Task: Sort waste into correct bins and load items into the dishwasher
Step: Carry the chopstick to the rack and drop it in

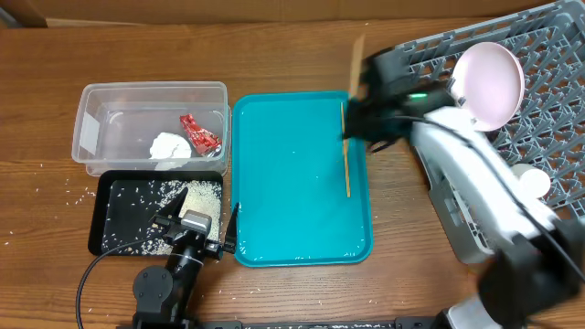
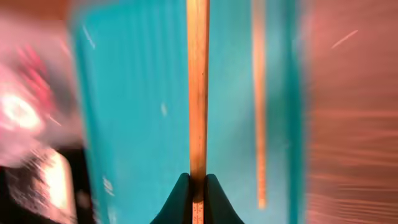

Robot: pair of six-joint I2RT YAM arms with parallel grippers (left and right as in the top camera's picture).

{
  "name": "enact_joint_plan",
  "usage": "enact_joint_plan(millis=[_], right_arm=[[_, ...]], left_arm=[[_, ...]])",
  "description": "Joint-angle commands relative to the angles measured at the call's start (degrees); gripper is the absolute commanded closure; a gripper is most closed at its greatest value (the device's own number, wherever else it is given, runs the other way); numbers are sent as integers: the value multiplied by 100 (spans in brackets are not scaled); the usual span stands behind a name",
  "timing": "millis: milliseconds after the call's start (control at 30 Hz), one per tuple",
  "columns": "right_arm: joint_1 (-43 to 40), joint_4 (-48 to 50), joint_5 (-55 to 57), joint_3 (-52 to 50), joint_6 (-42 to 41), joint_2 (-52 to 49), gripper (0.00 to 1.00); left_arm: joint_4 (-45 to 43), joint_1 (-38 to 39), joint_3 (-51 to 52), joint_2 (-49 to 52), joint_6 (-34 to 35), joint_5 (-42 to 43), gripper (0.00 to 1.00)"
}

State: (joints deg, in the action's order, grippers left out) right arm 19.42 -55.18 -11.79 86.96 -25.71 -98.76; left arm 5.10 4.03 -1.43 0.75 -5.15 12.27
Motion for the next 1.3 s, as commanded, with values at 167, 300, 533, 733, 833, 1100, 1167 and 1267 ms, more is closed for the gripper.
enact_joint_plan(millis=[167, 300, 533, 733, 833, 1100, 1167, 1267], right_arm=[[-2520, -811, 1204, 142, -256, 1410, 96], [-3534, -992, 1539, 9, -457, 1285, 96], [-5049, -1032, 1799, -151, -455, 844, 96], [-5202, -1174, 2675, -151, -459, 369, 96], [-5265, -1322, 3034, -151, -750, -13, 96], [-5595, -1617, 3058, -151, -761, -332, 96], [-5654, -1718, 3058, -151, -761, -332, 96], [-5668, -1801, 3014, -151, -756, -332, 63]], left_arm=[[0, -31, 26, -50, -129, 68, 0], [0, -31, 26, -50, -129, 68, 0], [0, -31, 26, -50, -129, 68, 0], [0, -31, 26, -50, -129, 68, 0], [0, -31, 26, -50, -129, 68, 0], [0, -31, 26, -50, -129, 68, 0], [0, -31, 26, -50, -127, 70, 0], [0, -31, 26, -50, -129, 68, 0]])
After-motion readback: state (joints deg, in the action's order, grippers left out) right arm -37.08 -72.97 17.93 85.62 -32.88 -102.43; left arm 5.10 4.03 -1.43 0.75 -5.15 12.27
